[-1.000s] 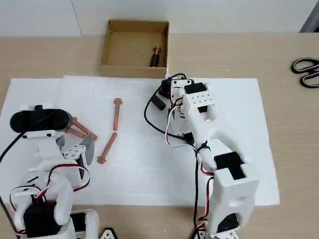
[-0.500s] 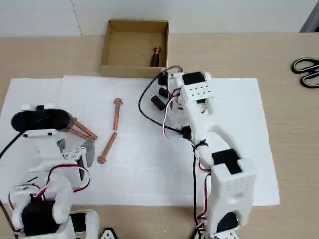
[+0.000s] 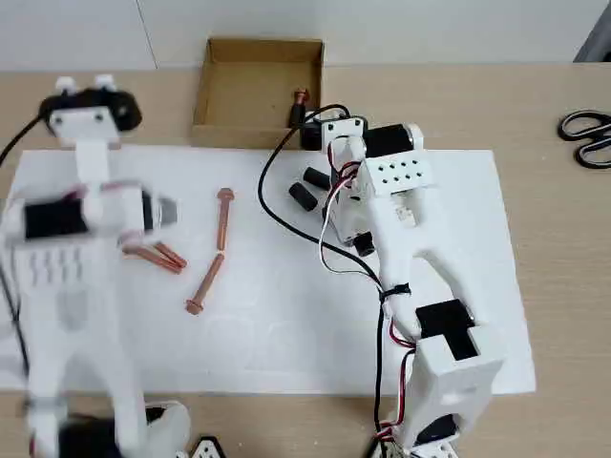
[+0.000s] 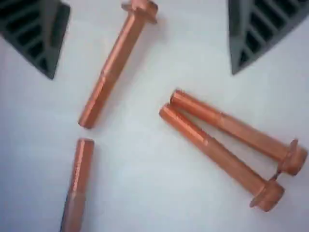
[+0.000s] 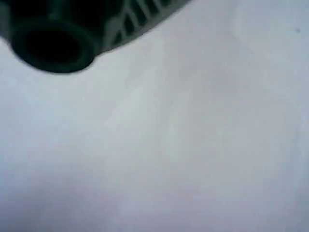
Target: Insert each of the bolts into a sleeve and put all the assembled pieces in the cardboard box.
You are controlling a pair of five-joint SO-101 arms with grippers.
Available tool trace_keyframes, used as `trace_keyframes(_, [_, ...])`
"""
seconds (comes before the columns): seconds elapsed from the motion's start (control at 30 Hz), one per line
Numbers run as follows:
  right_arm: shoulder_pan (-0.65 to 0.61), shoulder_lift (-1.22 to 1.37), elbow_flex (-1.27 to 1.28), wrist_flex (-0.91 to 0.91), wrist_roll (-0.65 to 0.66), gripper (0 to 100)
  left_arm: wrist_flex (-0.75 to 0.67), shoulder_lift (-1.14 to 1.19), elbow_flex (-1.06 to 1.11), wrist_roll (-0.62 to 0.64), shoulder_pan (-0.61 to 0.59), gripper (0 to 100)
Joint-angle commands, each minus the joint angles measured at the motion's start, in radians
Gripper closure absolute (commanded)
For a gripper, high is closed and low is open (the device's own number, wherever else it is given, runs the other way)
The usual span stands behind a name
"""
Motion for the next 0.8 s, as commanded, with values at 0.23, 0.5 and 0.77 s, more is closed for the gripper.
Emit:
trace_keyframes(0.23, [0.004, -0.068, -0.035, 0.008, 0.011, 99.5, 0.092, 0.701, -0.550, 0.048, 0.143, 88])
trace_keyframes(0.5, [0.004, -0.068, -0.035, 0.010, 0.011, 99.5, 0.107, 0.977, -0.822, 0.137, 0.150, 88])
trace_keyframes(0.77, [0.004, -0.068, -0.035, 0.010, 0.011, 99.5, 0.126, 1.066, -0.958, 0.138, 0.219, 88])
